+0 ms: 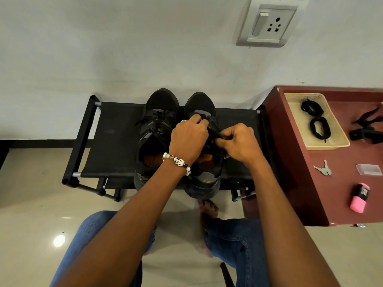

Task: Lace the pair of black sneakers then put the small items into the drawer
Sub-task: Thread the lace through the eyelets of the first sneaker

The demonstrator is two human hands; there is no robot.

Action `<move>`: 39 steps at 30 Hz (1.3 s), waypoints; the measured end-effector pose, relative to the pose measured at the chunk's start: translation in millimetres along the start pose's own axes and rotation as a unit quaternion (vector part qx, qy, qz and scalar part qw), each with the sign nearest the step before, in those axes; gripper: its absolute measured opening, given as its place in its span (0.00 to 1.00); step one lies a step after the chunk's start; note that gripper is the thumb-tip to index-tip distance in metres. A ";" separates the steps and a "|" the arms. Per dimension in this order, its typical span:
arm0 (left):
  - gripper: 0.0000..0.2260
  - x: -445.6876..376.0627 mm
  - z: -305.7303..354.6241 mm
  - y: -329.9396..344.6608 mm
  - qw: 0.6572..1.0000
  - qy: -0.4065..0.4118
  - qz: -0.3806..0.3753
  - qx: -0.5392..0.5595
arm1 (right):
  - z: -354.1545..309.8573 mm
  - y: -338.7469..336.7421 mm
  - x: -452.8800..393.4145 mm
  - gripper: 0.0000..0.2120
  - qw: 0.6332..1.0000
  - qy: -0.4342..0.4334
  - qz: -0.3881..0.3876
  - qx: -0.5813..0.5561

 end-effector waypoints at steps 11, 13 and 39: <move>0.07 -9.0 -14.9 -10.0 0.998 -0.028 -0.032 0.055 | -1.4 2.5 1.7 0.11 1.000 -0.004 0.005 0.014; 0.06 -9.6 -18.5 -9.9 0.994 -0.049 -0.041 0.086 | -1.7 3.0 2.8 0.11 1.000 -0.001 0.006 0.008; 0.11 -8.3 -8.7 -14.1 0.998 -0.021 -0.064 0.010 | -11.5 8.8 8.7 0.07 0.995 -0.037 0.019 0.090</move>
Point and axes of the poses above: each hand's wrist, its own x-axis away from the middle knuckle, its own y-axis out of the palm, z = x × y, the point moved 2 cm from there along -x, towards the middle knuckle, and after that the axes turned 12 degrees about -x, right-handed, at the moved point
